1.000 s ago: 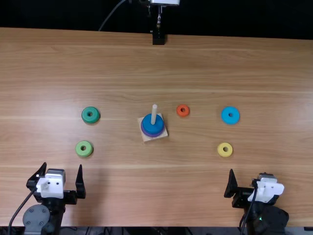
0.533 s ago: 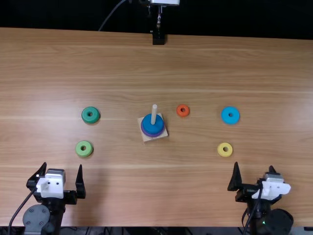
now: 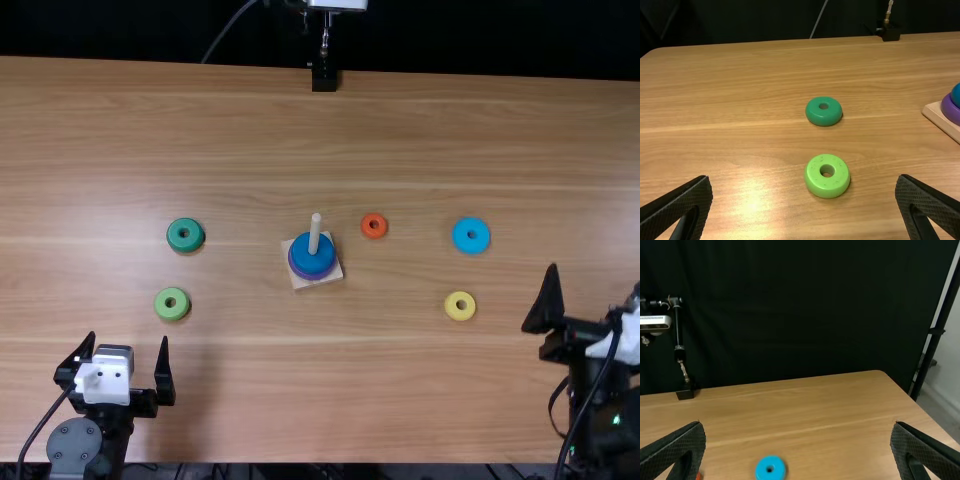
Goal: Build the Hanoi tower: stack the rings onto the peg from bottom to top in this color order: purple, dark blue, light blue, dark green, light green, yellow, orange.
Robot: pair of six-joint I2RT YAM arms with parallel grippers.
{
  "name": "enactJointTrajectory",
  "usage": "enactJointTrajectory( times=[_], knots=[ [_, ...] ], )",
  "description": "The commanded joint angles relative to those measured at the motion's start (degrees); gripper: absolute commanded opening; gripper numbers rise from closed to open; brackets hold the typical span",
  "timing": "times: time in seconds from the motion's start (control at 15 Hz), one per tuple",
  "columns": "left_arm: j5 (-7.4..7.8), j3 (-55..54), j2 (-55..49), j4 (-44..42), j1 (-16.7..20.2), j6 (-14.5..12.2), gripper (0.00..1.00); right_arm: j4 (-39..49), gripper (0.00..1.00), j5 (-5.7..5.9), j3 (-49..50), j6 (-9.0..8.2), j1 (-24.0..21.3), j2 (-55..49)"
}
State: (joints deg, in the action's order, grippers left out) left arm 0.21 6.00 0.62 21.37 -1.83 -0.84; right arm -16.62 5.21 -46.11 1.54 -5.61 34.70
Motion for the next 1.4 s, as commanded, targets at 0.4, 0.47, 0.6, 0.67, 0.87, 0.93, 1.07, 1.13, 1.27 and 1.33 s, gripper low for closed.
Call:
enactJointTrajectory(
  times=[0.4,0.47,0.6,0.67,0.87,0.93,1.07,1.13,1.27,1.33],
  knots=[
    [0.11,-6.0,-0.6,4.6,0.3,-0.6,1.00,-24.3,1.00,-7.22,-24.6,-0.80,1.4,36.6],
    [0.11,-6.0,-0.6,4.6,0.3,-0.6,1.00,-24.7,1.00,-7.11,-26.2,-2.28,2.8,41.0],
    [0.11,-6.0,-0.6,4.6,0.4,-0.6,1.00,-24.8,1.00,-6.48,-28.6,-7.03,4.0,50.6],
    [0.11,-6.0,-0.6,4.6,0.3,-0.6,1.00,-24.8,1.00,-6.58,-30.1,-9.03,4.0,53.7],
    [0.11,-6.0,-0.6,4.6,0.4,-0.6,1.00,-24.7,1.00,-6.48,-32.6,-12.19,3.9,62.3],
    [0.11,-6.0,-0.6,4.6,0.4,-0.6,1.00,-24.7,1.00,-6.48,-33.2,-12.19,3.8,64.7],
    [0.11,-6.0,-0.6,4.6,0.4,-0.6,1.00,-24.3,1.00,-6.48,-34.4,-12.09,3.8,68.2],
    [0.11,-6.0,-0.6,4.6,0.4,-0.6,1.00,-24.2,1.00,-6.37,-34.8,-11.98,3.8,70.4],
    [0.11,-6.0,-0.6,4.6,0.3,-0.6,1.00,-24.3,1.00,-6.37,-35.8,-11.77,3.7,73.5],
    [0.11,-6.0,-0.6,4.6,0.3,-0.6,1.00,-24.4,1.00,-6.37,-36.8,-11.77,3.6,74.5]
  ],
)
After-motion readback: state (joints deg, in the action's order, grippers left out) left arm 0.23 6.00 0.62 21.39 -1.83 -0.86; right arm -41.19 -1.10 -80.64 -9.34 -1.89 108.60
